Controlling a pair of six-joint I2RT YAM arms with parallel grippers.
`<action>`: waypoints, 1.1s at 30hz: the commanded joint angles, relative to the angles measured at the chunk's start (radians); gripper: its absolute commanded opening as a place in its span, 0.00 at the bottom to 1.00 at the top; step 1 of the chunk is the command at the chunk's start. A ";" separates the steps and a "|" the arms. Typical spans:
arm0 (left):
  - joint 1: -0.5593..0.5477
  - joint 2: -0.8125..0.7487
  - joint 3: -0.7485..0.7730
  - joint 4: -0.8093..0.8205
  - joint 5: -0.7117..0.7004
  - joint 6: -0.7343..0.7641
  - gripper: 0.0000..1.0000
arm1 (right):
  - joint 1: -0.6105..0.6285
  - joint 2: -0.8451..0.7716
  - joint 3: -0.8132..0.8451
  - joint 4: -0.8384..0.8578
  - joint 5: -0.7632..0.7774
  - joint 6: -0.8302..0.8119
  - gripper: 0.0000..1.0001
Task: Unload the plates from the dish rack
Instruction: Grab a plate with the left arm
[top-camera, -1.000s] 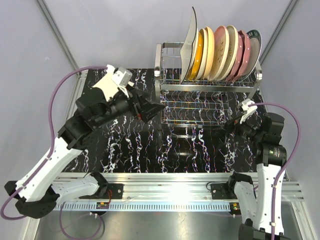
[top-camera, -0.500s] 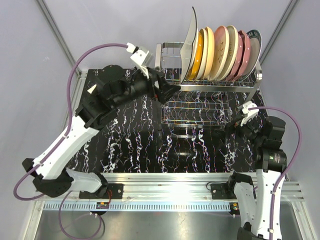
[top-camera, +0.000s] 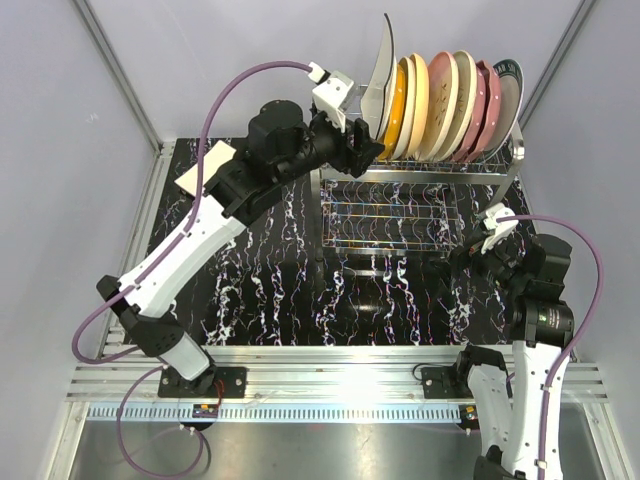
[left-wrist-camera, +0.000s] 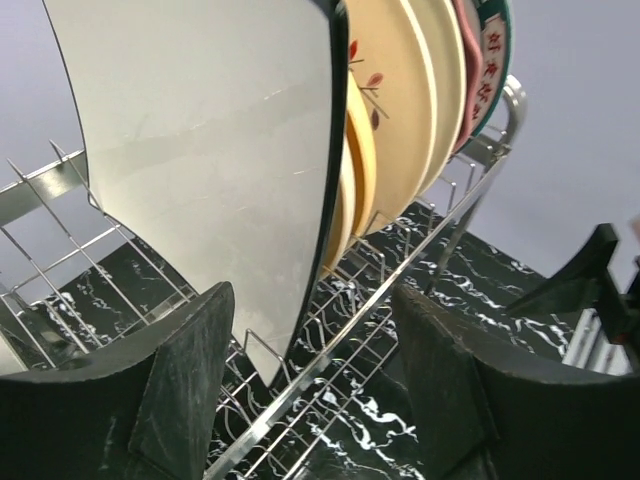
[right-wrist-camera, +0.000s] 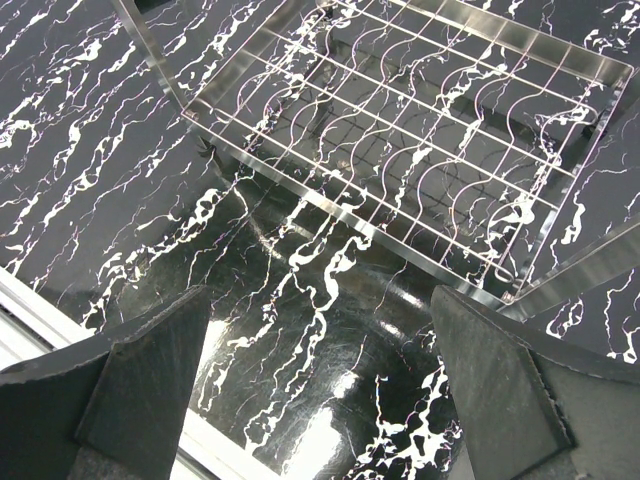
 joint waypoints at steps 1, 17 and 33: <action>-0.011 0.002 0.041 0.080 -0.057 0.051 0.66 | -0.004 -0.009 -0.004 0.008 0.015 -0.013 1.00; -0.048 0.068 0.024 0.207 -0.234 0.203 0.54 | -0.004 -0.011 -0.004 0.005 0.016 -0.015 1.00; -0.079 0.086 -0.031 0.296 -0.351 0.281 0.46 | -0.005 -0.014 -0.005 0.008 0.019 -0.016 1.00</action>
